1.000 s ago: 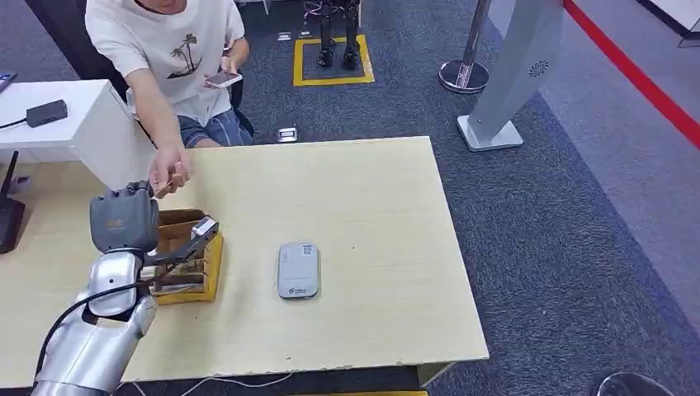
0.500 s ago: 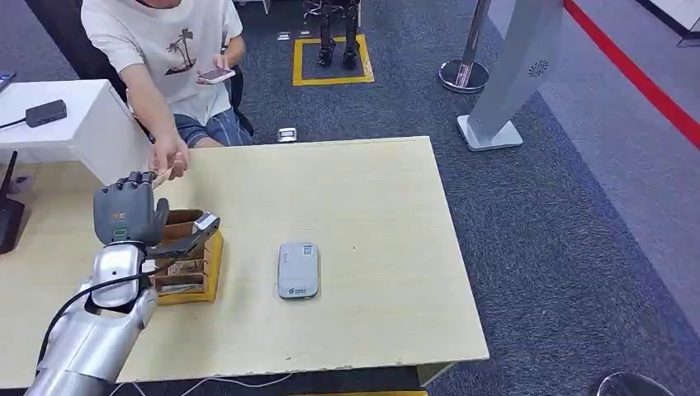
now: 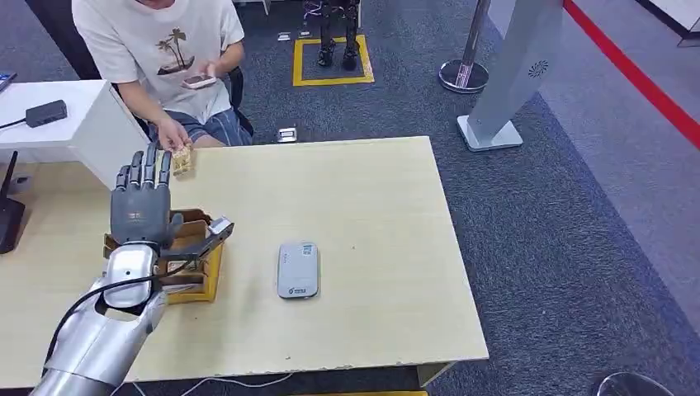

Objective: Pass the card to the sensor for recognition and then transmit it.

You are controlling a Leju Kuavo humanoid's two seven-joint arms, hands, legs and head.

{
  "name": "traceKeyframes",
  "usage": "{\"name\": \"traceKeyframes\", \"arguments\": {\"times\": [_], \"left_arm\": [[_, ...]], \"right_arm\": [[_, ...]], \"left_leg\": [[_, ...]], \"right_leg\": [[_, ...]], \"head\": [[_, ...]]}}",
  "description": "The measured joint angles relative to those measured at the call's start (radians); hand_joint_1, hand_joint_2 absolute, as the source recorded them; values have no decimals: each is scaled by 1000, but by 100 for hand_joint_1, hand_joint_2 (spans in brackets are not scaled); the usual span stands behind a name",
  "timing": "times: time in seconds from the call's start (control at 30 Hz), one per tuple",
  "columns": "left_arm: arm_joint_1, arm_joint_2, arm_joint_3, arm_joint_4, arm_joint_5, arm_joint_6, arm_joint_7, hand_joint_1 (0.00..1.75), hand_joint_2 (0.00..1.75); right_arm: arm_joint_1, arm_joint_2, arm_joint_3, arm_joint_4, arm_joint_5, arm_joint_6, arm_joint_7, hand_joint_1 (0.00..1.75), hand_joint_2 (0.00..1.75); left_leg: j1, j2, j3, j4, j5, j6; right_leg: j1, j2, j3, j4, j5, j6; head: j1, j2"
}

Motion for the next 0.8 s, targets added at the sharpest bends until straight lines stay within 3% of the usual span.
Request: {"name": "traceKeyframes", "arguments": {"times": [0.8], "left_arm": [[11, -1, -18, -39, 0, -19, -3, 0, 175]], "right_arm": [[0, 0, 0, 0, -6, -1, 0, 0, 0]], "left_leg": [[0, 0, 0, 0, 0, 0]], "right_leg": [[0, 0, 0, 0, 0, 0]], "head": [[0, 0]]}}
